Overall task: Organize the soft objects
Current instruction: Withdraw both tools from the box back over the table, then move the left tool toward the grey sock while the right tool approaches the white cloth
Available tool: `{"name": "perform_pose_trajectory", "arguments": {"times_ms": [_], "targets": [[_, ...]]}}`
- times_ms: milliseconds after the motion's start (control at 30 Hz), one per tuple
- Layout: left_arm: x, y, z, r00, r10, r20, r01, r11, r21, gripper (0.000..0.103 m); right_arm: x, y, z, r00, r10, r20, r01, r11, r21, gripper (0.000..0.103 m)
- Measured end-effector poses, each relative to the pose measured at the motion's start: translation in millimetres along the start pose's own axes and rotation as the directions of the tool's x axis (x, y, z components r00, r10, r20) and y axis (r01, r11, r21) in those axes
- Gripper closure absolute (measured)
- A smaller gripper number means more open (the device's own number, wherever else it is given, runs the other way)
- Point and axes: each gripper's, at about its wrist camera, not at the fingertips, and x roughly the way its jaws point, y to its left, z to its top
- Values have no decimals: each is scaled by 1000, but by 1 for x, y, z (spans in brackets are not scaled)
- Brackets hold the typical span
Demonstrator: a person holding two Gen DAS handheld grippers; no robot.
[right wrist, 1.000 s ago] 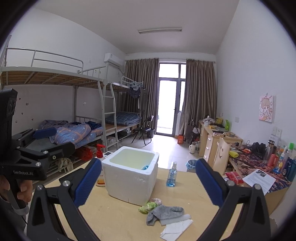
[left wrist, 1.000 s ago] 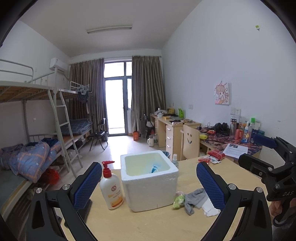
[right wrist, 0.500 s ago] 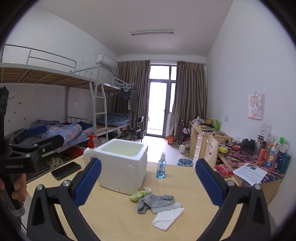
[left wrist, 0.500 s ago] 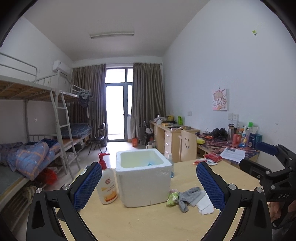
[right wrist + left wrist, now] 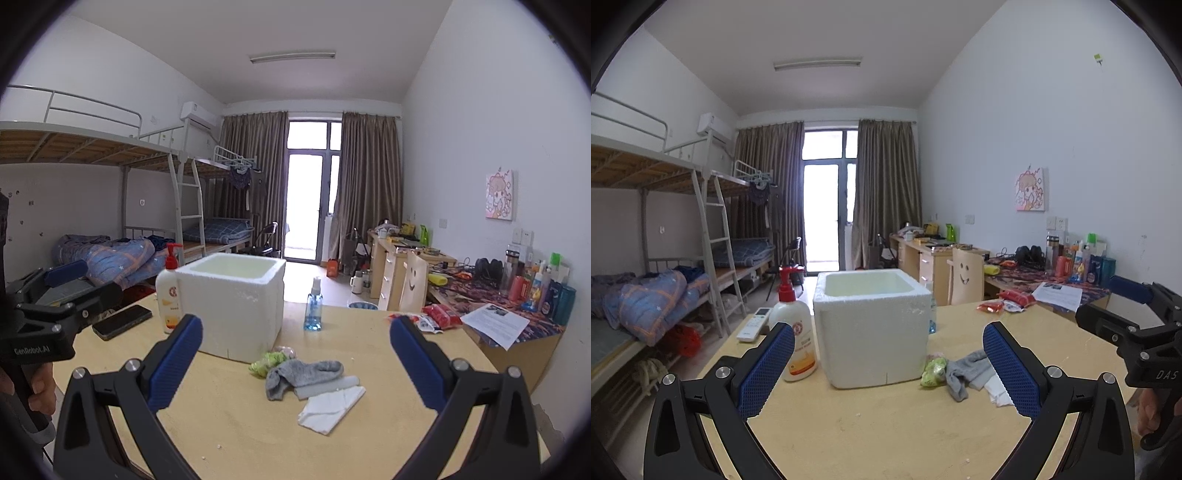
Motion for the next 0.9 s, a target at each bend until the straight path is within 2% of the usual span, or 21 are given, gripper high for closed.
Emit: {"name": "perform_pose_trajectory", "arguments": {"times_ms": [233,433,900], "targets": [[9,-2,-16,999,-15,-31,15,1000,-2,1,4,4,-17,1000,14,-9,-14,1000,-27,0],[23,-6,-30,995,-35,-96,34,999,-9,1,13,0,-27,998,15,-53,-16,1000,-19,0],[41,-17,-42,987,-50,-152,55,998,25,1,28,-14,-44,991,-4,-136,3,1000,-11,0]]}}
